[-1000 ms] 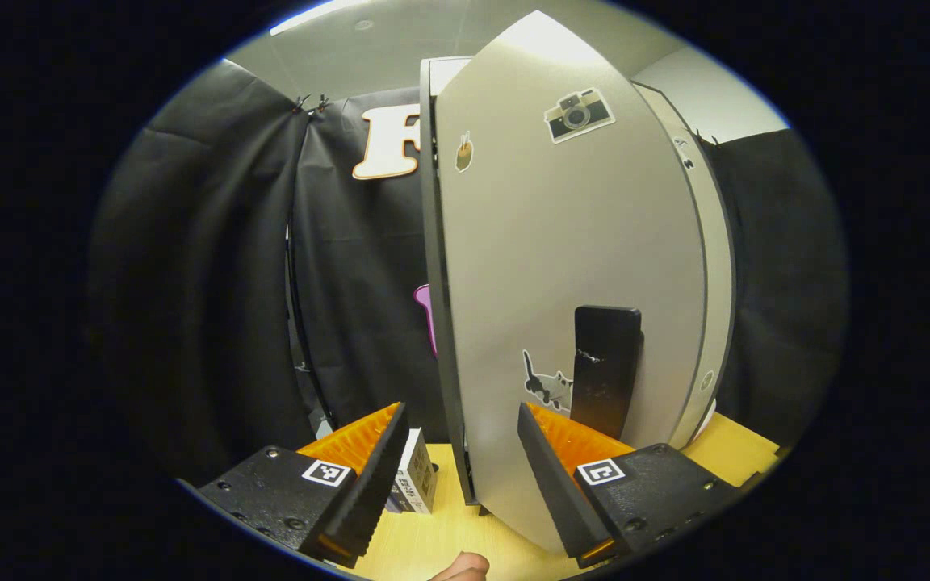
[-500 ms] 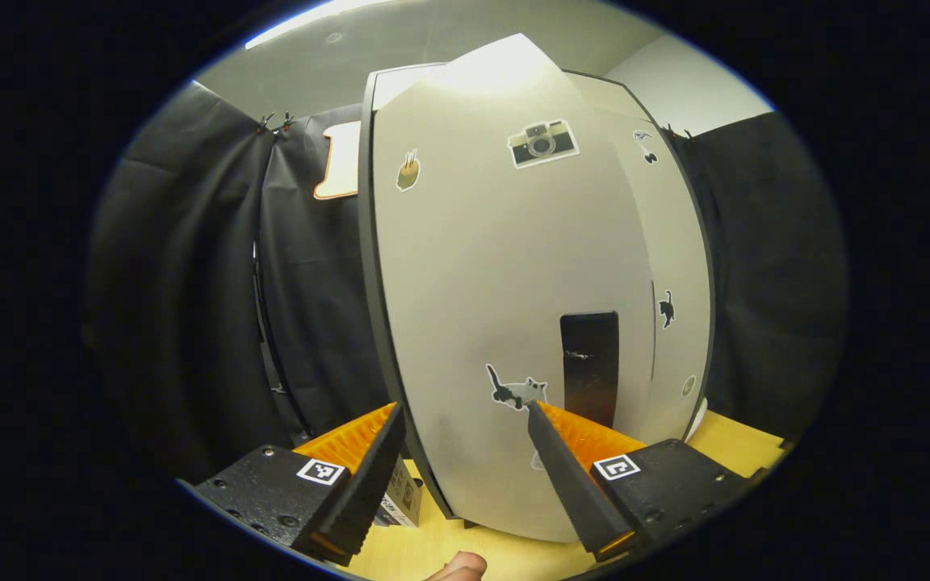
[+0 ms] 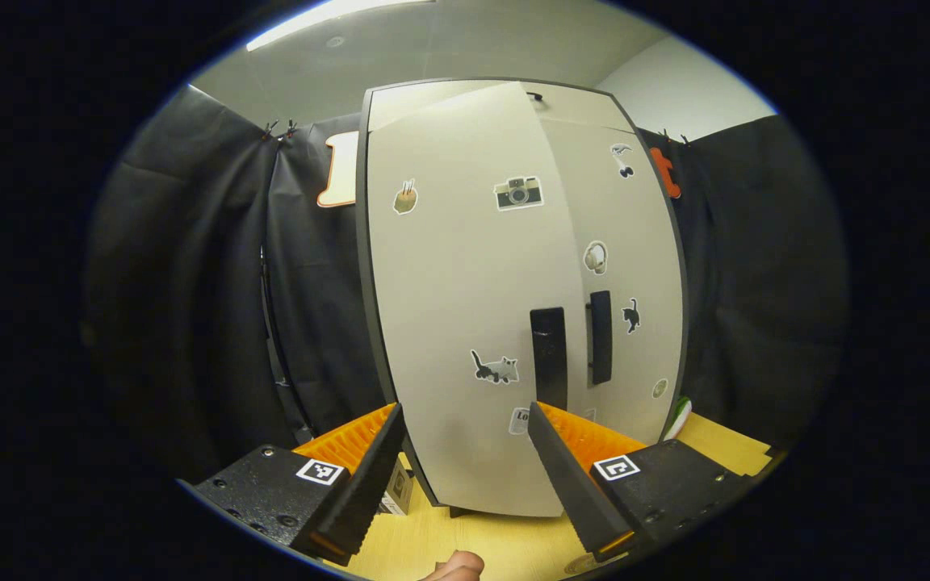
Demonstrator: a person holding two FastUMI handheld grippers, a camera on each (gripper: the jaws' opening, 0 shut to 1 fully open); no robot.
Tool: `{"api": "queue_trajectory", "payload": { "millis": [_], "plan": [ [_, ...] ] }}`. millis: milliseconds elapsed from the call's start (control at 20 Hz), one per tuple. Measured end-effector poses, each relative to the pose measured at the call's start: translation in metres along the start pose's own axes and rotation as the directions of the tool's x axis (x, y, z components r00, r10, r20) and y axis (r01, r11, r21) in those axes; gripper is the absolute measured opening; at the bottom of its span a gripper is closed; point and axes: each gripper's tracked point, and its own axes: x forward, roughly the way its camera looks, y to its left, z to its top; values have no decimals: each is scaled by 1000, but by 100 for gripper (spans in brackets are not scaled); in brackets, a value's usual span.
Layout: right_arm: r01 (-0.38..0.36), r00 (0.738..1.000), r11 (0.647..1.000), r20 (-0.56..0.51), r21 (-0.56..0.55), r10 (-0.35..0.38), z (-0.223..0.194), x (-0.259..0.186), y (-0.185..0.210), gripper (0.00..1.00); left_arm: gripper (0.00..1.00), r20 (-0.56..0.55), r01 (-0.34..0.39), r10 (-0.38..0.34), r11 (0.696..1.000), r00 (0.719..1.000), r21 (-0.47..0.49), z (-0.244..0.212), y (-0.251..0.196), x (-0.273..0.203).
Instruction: Grasp the bottle in the cabinet with the left hand and place it on the coaster, then close the right door with the right hand and the left door with the left hand.
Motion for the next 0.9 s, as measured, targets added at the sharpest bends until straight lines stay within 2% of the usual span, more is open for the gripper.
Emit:
{"api": "queue_trajectory", "payload": {
  "millis": [100, 250, 350, 500, 750, 900],
  "plan": [
    [-17, 1000, 1000, 7, 11, 17, 5, -7, 5, 94, 96, 3, 1, -1, 1000, 1000, -4, 1, -4, -17],
    [-43, 999, 999, 18, 27, 42, 10, -15, 10, 96, 96, 5, -11, 11, 1000, 1000, -7, 1, -1, -42],
    [-43, 999, 999, 15, 27, 42, 12, -17, 9, 94, 96, 7, -23, 23, 1000, 1000, -20, 2, 2, -55],
    [-39, 999, 999, 19, 21, 38, 16, -21, 9, 96, 96, -2, -26, 26, 999, 1000, -44, 0, 1, -74],
    [5, 1000, 999, 8, 31, -5, 12, -26, 2, 96, 97, 5, -35, 35, 997, 999, -72, -3, -8, -104],
    [66, 998, 998, -22, 1, -65, 3, -28, -2, 96, 96, -3, -28, 28, 996, 1000, -85, -16, -12, -125]
  ]
}}
